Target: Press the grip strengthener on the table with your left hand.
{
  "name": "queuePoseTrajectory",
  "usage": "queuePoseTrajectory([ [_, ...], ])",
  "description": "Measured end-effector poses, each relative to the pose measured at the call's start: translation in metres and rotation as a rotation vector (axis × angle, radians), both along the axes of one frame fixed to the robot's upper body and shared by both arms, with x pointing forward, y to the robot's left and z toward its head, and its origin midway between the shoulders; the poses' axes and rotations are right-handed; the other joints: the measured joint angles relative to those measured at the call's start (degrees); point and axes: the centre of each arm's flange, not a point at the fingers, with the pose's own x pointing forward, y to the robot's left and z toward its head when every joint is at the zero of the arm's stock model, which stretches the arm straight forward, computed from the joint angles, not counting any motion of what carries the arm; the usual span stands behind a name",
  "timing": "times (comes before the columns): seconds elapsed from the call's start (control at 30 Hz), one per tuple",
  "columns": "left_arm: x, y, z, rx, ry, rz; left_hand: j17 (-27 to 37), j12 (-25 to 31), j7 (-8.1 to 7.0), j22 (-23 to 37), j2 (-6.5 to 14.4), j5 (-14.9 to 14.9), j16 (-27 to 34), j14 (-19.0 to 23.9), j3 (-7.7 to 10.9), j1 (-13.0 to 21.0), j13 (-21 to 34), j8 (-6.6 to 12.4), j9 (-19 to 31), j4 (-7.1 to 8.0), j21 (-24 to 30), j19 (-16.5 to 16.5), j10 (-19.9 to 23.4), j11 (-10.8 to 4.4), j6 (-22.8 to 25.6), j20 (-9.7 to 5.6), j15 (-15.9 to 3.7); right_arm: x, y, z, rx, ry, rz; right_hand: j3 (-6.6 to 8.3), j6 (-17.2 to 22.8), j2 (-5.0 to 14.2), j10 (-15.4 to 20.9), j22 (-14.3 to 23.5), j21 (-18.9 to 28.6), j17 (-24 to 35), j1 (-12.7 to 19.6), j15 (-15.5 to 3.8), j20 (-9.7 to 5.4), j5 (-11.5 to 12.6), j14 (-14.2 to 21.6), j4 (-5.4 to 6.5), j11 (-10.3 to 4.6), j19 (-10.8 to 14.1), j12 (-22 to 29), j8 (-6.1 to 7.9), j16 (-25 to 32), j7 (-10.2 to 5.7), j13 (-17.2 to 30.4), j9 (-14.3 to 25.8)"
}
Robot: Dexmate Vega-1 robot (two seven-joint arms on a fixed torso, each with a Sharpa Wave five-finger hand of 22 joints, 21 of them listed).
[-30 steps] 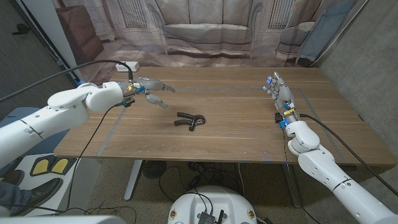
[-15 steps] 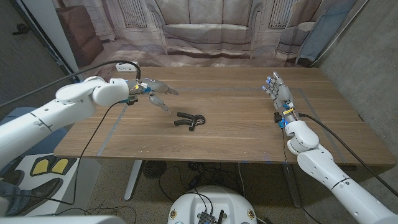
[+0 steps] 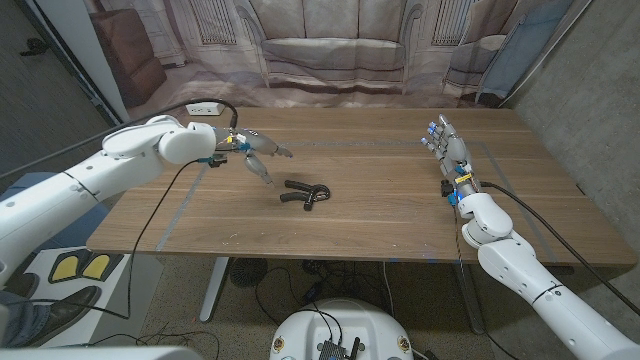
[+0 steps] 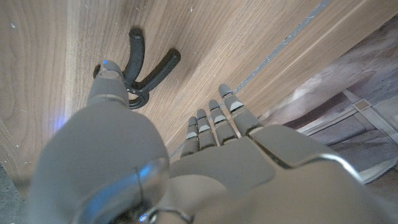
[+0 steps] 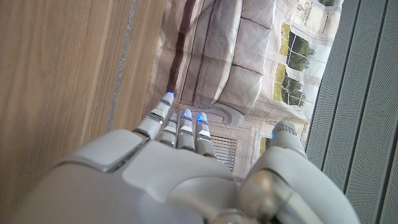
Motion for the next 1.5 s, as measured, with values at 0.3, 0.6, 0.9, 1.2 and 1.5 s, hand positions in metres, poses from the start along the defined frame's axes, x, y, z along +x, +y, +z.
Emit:
queuePoseTrajectory([
  [0.3,0.005,-0.007,-0.006,0.058,0.000,-0.012,0.00,-0.06,0.28,0.00,-0.59,0.45,0.00,-2.19,-0.28,0.58,0.26,0.00,0.00,0.28,-0.34,-1.62,-2.45,0.84,-2.38,0.00,0.77,0.000,0.000,0.002,0.000,-0.002,-0.001,0.00,0.00,-0.05,0.00,0.00,0.00,0.00,0.04,0.00,0.00,0.00,0.00,0.00,0.00,0.00,0.00,0.00,0.00,0.00,0.00,0.00],
  [0.6,0.013,-0.012,-0.018,0.074,-0.003,-0.019,0.28,0.13,-0.31,0.01,-0.59,0.48,0.00,-2.85,-0.92,0.58,0.26,0.01,0.00,0.91,-0.34,-2.23,-2.97,0.52,-2.97,0.19,0.81,0.001,0.000,0.001,0.000,0.001,-0.004,0.00,0.00,-0.05,0.00,0.00,0.44,0.00,0.04,-0.22,0.00,0.00,0.21,0.00,0.00,0.62,0.00,0.00,0.00,0.00,0.00,0.00],
  [0.9,0.016,-0.015,-0.031,0.103,-0.083,-0.021,0.10,0.19,-0.73,0.01,-0.59,0.76,0.00,-3.16,-0.92,0.58,0.25,0.28,0.00,0.91,-0.34,-2.63,-4.17,0.52,-3.99,0.38,0.50,0.001,0.002,-0.001,0.002,0.007,0.000,0.00,0.00,0.03,0.00,0.00,0.44,0.00,0.58,-0.19,0.00,0.00,0.23,0.00,0.00,0.62,0.00,0.00,0.00,0.00,0.00,0.00],
  [1.2,0.020,-0.016,-0.043,0.066,-0.120,-0.016,0.10,0.64,-0.57,0.01,0.05,0.97,0.27,-3.16,-0.91,1.22,0.25,0.73,0.00,0.91,-0.34,-2.40,-4.02,0.37,-3.83,0.79,0.50,0.003,0.004,-0.004,0.004,0.015,0.004,0.00,0.00,0.03,0.00,0.00,0.44,0.00,0.58,0.10,0.00,0.00,0.53,0.00,0.00,0.62,0.00,0.00,0.00,0.00,0.00,0.00],
  [1.5,0.025,-0.016,-0.047,0.011,-0.142,-0.017,0.11,1.03,-0.06,0.01,0.75,0.97,0.50,-2.72,-0.91,1.91,0.25,1.16,0.00,0.90,0.05,-0.97,-3.56,0.83,-2.83,2.52,0.53,0.005,0.004,-0.005,0.003,0.020,0.008,0.00,0.00,0.03,0.00,0.00,0.44,0.00,0.57,0.09,0.00,0.00,0.52,0.00,0.00,0.61,0.00,0.00,0.00,0.00,0.00,0.00],
])
